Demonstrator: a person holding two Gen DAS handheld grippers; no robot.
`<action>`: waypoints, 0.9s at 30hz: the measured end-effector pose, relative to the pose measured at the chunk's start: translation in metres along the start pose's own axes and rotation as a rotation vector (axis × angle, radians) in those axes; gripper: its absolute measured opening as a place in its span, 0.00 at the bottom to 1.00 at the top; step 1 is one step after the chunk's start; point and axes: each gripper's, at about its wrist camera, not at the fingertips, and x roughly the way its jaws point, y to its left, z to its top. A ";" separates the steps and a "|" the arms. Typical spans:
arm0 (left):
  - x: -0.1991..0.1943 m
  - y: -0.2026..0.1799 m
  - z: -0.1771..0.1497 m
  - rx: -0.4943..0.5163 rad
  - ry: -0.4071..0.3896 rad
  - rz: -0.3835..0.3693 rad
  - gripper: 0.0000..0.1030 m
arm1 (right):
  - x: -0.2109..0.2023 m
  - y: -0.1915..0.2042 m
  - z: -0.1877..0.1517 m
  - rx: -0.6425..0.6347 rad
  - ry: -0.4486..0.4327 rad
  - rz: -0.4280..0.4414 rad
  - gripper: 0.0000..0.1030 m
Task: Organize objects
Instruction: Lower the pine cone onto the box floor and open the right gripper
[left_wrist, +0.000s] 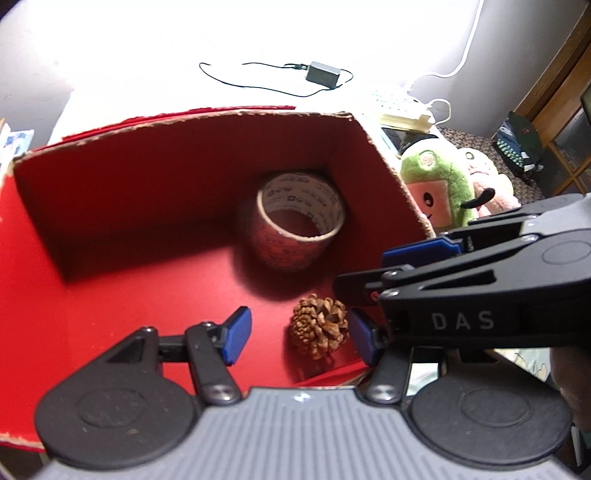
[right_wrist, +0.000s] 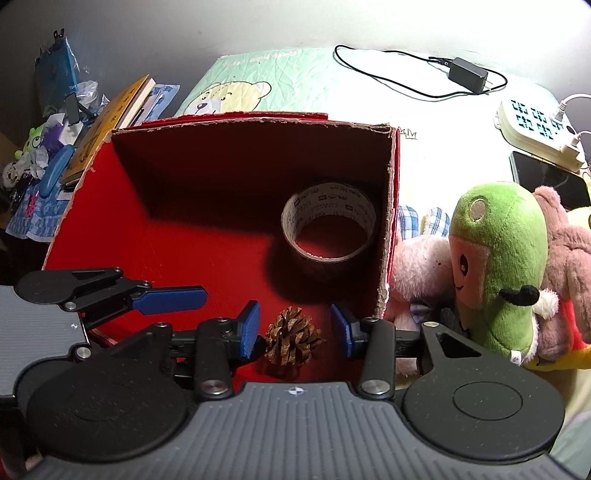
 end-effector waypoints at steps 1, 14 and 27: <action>-0.001 -0.001 -0.001 0.002 -0.003 0.011 0.59 | -0.001 0.000 -0.001 0.002 -0.003 0.001 0.43; -0.024 -0.006 -0.009 0.011 -0.048 0.148 0.70 | -0.011 -0.001 -0.012 0.034 -0.046 0.008 0.43; -0.040 -0.006 -0.019 -0.022 -0.081 0.240 0.80 | -0.022 -0.002 -0.026 0.084 -0.101 0.002 0.44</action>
